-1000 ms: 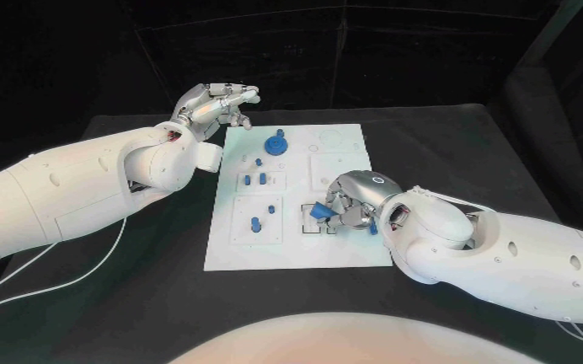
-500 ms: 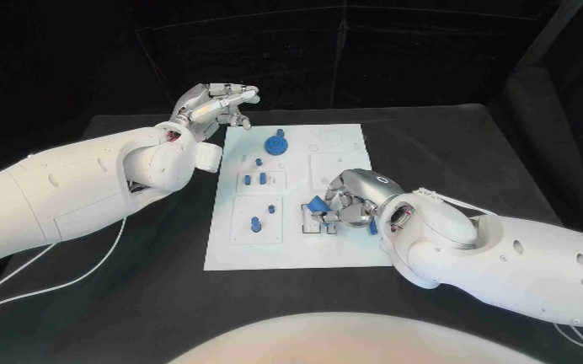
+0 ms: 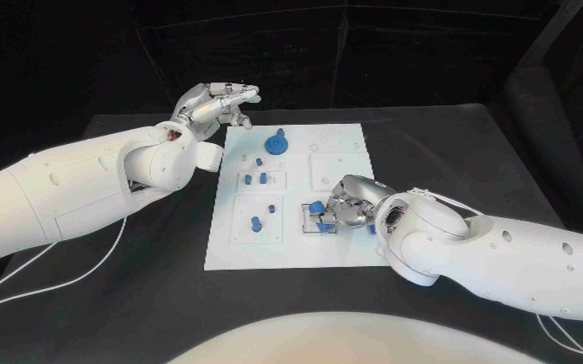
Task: Assemble the parts on the task board
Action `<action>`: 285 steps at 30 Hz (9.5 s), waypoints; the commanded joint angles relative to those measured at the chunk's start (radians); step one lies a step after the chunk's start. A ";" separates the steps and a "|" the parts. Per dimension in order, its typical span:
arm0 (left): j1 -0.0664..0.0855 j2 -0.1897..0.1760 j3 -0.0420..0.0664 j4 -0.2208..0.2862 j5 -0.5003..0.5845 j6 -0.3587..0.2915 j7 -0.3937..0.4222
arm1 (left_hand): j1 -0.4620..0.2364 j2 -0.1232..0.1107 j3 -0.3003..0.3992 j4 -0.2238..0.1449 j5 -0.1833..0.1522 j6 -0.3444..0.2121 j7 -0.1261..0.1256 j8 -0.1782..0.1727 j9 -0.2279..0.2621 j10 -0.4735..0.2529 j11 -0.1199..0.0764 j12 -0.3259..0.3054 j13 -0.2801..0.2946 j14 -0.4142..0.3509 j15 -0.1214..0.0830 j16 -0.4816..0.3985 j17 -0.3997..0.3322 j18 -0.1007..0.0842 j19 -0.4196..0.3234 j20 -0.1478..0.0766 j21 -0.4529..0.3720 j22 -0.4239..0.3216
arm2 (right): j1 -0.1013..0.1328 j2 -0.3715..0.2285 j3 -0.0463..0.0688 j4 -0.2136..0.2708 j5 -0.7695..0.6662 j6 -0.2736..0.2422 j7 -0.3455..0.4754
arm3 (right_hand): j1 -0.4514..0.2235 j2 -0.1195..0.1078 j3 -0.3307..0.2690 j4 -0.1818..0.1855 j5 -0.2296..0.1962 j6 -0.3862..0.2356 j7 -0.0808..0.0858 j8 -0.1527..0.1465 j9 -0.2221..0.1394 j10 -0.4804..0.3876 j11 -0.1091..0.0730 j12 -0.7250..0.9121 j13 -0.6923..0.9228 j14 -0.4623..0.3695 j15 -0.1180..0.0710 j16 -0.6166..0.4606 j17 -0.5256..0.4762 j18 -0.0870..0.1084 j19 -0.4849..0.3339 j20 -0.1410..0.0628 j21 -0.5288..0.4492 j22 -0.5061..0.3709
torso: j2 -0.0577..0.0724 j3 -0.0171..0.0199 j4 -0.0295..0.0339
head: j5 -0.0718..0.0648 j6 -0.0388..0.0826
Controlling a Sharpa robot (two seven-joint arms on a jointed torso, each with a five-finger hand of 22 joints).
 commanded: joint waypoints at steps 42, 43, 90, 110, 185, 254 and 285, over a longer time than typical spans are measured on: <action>0.001 0.001 0.000 -0.001 0.001 0.018 -0.002 | 0.001 0.002 -0.009 0.001 0.002 -0.008 0.001 0.004 -0.001 -0.013 0.003 0.007 -0.002 -0.007 0.002 -0.005 -0.005 0.013 -0.002 0.001 -0.008 -0.003 | 0.002 0.003 0.001 0.015 -0.023 -0.028 0.027 | -0.055 -0.113 0.093 -0.031 -0.324 0.039 -0.034 -0.016 0.013 -0.009 0.006 -0.059 -0.012 0.065 -0.004 -0.020 0.060 -0.010 0.002 0.000 -0.001 0.001 | 0.001 0.0025 -0.0020 | 0.007 0.002; 0.001 0.000 0.000 -0.001 0.001 0.018 -0.002 | 0.001 0.002 -0.009 0.001 0.002 -0.008 0.001 0.004 -0.001 -0.013 0.003 0.007 -0.002 -0.007 0.002 -0.005 -0.005 0.013 -0.002 0.001 -0.008 -0.003 | 0.002 0.002 0.001 0.016 -0.023 -0.027 0.029 | -0.040 -0.108 0.093 -0.037 -0.319 0.039 -0.034 -0.016 0.014 -0.009 0.006 -0.059 -0.011 0.065 -0.004 -0.020 0.060 -0.011 0.003 0.000 -0.001 0.002 | 0.000 0.0023 -0.0025 | 0.006 0.001; 0.001 0.002 0.000 -0.004 0.001 0.016 0.001 | 0.001 0.002 -0.009 0.001 0.002 -0.008 0.001 0.004 -0.001 -0.013 0.003 0.007 -0.002 -0.007 0.002 -0.005 -0.005 0.013 -0.002 0.001 -0.008 -0.003 | 0.067 -0.265 0.005 0.065 0.061 -0.098 0.114 | 0.076 -0.030 0.060 -0.106 -0.228 -0.066 0.014 -0.103 -0.020 -0.058 0.045 -0.163 -0.092 0.062 0.029 -0.033 0.047 -0.011 0.003 0.031 -0.001 0.008 | -0.004 0.0011 -0.0104 | -0.029 0.013; -0.001 0.005 -0.001 -0.007 0.001 0.020 0.000 | 0.001 0.004 -0.010 0.001 0.002 -0.010 0.002 0.004 -0.001 -0.015 0.004 0.007 -0.003 -0.008 0.003 -0.004 -0.006 0.013 -0.001 0.002 -0.009 -0.004 | 0.026 -0.222 0.003 0.008 -0.044 0.090 0.030 | 0.044 -0.039 0.011 -0.078 -0.231 -0.024 0.004 -0.109 -0.021 -0.051 0.037 -0.168 -0.098 0.062 0.023 -0.035 0.047 -0.012 0.005 0.027 0.001 0.012 | -0.004 -0.0001 -0.0069 | -0.046 0.012; -0.003 -0.003 -0.001 -0.004 0.001 0.030 -0.008 | 0.001 0.004 -0.011 0.001 0.002 -0.011 0.002 0.005 -0.001 -0.016 0.004 0.008 -0.003 -0.008 0.003 -0.004 -0.006 0.013 -0.001 0.002 -0.010 -0.005 | 0.011 -0.158 0.003 0.047 -0.082 -0.041 -0.023 | 0.185 0.015 0.125 -0.130 -0.064 0.040 -0.019 -0.141 -0.020 -0.042 0.015 -0.170 -0.093 0.064 0.003 -0.034 0.056 -0.013 0.009 0.008 0.002 0.021 | -0.004 -0.0014 -0.0062 | -0.034 0.000; -0.003 -0.005 -0.001 0.001 0.001 0.040 -0.023 | -0.002 0.001 -0.016 0.001 0.002 -0.020 0.006 0.003 -0.002 -0.024 0.007 0.009 -0.004 -0.011 0.005 -0.003 -0.012 0.013 0.000 0.003 -0.013 -0.008 | 0.011 -0.024 0.003 -0.020 0.060 0.020 -0.029 | -0.102 -0.034 0.009 0.000 -0.388 0.074 -0.025 -0.140 0.030 -0.026 0.013 -0.149 -0.070 0.065 0.002 -0.034 0.059 -0.013 0.009 0.006 -0.001 0.021 | -0.004 -0.0007 -0.0064 | -0.020 -0.004; -0.003 -0.005 -0.001 0.000 0.001 0.041 -0.026 | -0.002 0.001 -0.017 0.001 0.002 -0.026 0.009 0.001 -0.003 -0.029 0.009 0.010 -0.004 -0.013 0.007 -0.004 -0.015 0.012 -0.001 0.004 -0.015 -0.009 | 0.011 -0.070 0.003 -0.008 0.078 0.137 0.044 | 0.018 -0.054 0.004 -0.038 -0.367 0.059 -0.019 -0.145 0.049 -0.037 0.018 -0.156 -0.072 0.064 0.006 -0.040 0.054 -0.012 0.005 0.010 -0.006 0.017 | -0.003 -0.0005 -0.0068 | -0.022 -0.002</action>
